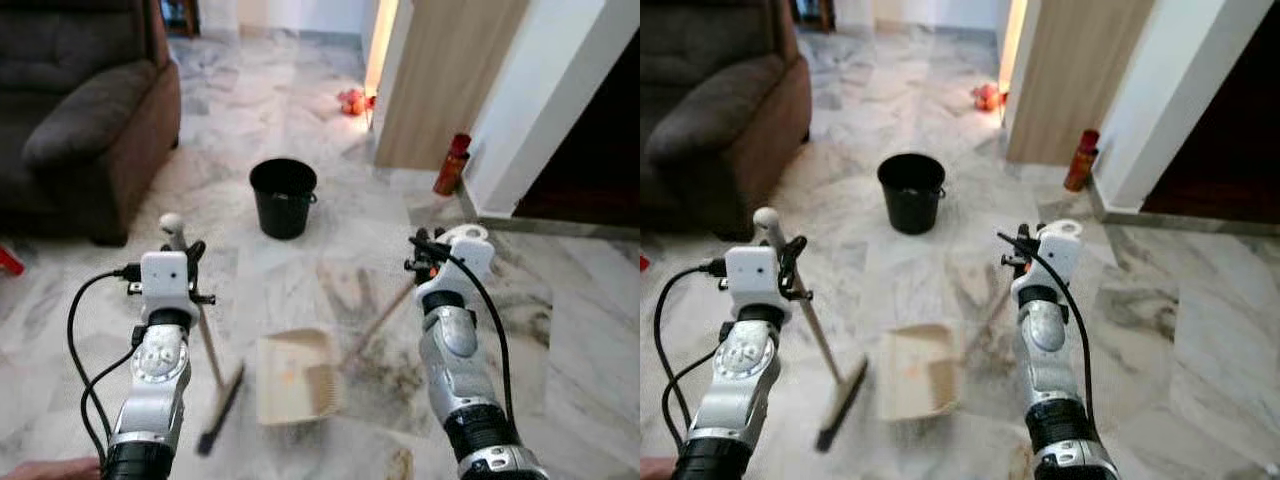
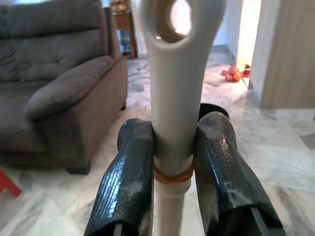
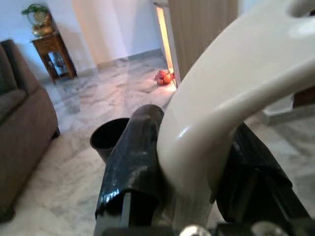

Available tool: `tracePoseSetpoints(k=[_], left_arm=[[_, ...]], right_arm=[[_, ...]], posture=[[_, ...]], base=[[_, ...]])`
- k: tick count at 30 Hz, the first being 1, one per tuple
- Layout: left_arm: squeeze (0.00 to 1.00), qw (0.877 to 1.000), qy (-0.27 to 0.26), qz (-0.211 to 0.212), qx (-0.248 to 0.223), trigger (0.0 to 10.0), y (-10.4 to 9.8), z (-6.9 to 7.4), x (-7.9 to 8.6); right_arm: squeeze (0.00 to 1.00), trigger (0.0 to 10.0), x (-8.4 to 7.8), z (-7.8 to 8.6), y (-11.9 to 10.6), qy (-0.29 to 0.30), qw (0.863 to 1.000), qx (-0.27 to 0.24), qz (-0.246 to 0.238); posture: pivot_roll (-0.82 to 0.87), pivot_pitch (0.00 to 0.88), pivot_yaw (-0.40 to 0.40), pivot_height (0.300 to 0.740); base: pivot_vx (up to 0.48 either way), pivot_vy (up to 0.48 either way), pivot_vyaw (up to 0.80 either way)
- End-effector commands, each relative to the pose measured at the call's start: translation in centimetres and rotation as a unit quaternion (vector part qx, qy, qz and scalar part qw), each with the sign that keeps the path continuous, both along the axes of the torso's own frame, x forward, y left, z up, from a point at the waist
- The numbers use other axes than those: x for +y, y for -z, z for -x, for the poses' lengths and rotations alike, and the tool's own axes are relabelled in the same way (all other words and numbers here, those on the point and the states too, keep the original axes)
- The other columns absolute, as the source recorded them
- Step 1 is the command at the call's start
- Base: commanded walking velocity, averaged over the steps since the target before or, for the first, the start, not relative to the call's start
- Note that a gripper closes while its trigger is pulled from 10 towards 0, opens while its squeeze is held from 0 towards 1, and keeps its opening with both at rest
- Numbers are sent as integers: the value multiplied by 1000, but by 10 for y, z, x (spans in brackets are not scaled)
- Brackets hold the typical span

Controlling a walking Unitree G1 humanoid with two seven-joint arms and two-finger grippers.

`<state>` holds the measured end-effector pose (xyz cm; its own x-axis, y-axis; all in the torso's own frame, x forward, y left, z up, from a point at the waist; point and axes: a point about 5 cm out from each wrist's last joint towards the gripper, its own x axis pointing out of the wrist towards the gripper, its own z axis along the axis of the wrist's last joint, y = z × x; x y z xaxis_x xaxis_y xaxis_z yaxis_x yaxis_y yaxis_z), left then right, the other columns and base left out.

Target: Sweep floor

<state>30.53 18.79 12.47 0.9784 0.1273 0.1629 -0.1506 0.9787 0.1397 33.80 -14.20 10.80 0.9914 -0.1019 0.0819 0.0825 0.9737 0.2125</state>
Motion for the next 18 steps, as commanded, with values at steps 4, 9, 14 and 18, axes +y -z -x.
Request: tracePoseSetpoints(k=[4, 9, 14, 18], left_arm=[[0, 1000, 4, -5, -19, 10000, -9, -2, -5], [0, 1000, 2, -6, -18, 10000, -9, -2, -4], [0, 1000, 1, -7, -18, 10000, -8, -2, -4], [0, 1000, 0, -6, -18, 10000, -8, -2, -4]], right_arm=[[0, 10000, -13, -1, -10, 17, 1000, -23, 10], [0, 10000, -11, -1, -9, 13, 1000, -21, 9], [0, 10000, -11, -1, -9, 11, 1000, -21, 8], [0, 10000, -9, -2, -8, 3, 1000, -15, -1]], posture=[[50, 36, -67, 740], [52, 34, -68, 740], [52, 31, -68, 740], [52, 31, -68, 740]], base=[[296, 0, 0], [299, 0, 0], [303, 0, 0], [304, 0, 0]])
